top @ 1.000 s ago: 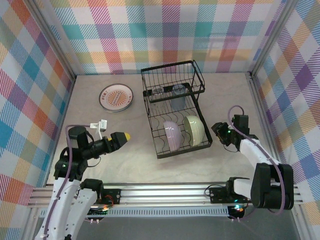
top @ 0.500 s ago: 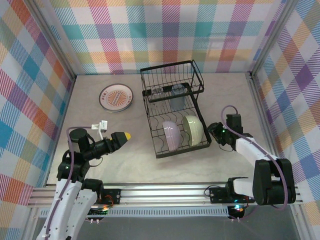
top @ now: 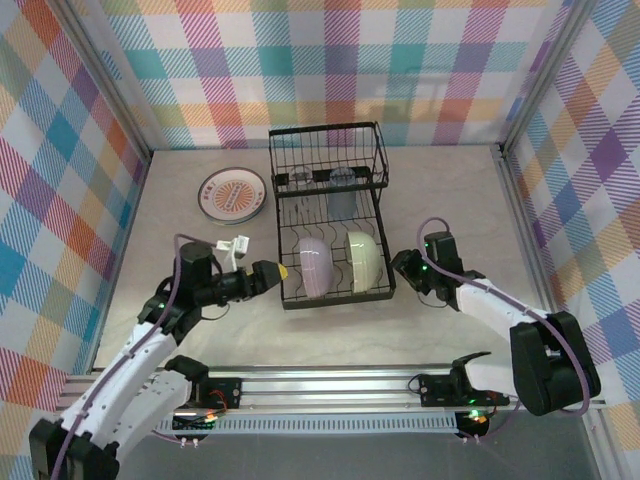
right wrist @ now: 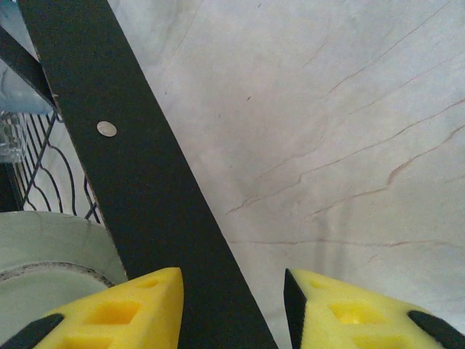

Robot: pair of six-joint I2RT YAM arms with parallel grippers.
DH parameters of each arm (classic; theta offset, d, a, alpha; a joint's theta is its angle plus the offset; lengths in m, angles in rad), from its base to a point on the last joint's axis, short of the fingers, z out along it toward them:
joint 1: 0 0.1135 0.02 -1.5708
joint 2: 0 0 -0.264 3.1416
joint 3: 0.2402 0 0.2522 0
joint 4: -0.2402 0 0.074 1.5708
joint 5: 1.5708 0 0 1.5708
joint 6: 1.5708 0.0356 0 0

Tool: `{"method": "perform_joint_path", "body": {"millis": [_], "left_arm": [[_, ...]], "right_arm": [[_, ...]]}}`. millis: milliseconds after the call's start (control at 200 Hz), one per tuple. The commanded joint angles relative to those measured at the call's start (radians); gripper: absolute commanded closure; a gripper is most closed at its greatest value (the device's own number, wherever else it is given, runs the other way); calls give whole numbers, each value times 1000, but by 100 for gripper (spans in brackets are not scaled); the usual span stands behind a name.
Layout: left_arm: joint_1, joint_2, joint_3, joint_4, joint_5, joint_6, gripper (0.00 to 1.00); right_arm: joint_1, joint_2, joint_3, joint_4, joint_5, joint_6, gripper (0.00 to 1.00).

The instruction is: Unload the mixed dishes from the dish rack

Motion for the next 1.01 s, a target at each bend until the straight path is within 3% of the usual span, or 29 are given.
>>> {"method": "perform_joint_path", "body": {"millis": [0, 100, 250, 480, 700, 1000], "left_arm": [[-44, 55, 23, 93, -93, 39, 21], [-54, 109, 39, 112, -132, 66, 22], [-54, 184, 56, 149, -176, 109, 24], [-53, 318, 99, 226, -122, 125, 35], [-39, 372, 114, 283, -79, 113, 40], [-4, 429, 85, 409, 17, 21, 48]], "right_arm": [[57, -19, -35, -5, -35, 28, 57], [97, -39, -32, -11, -12, 4, 56], [153, -102, 28, -157, 74, -94, 51], [153, -329, 39, -339, 114, -194, 38], [153, -501, 41, -465, 92, -255, 16], [153, -577, 11, -481, 49, -262, 13]]}}
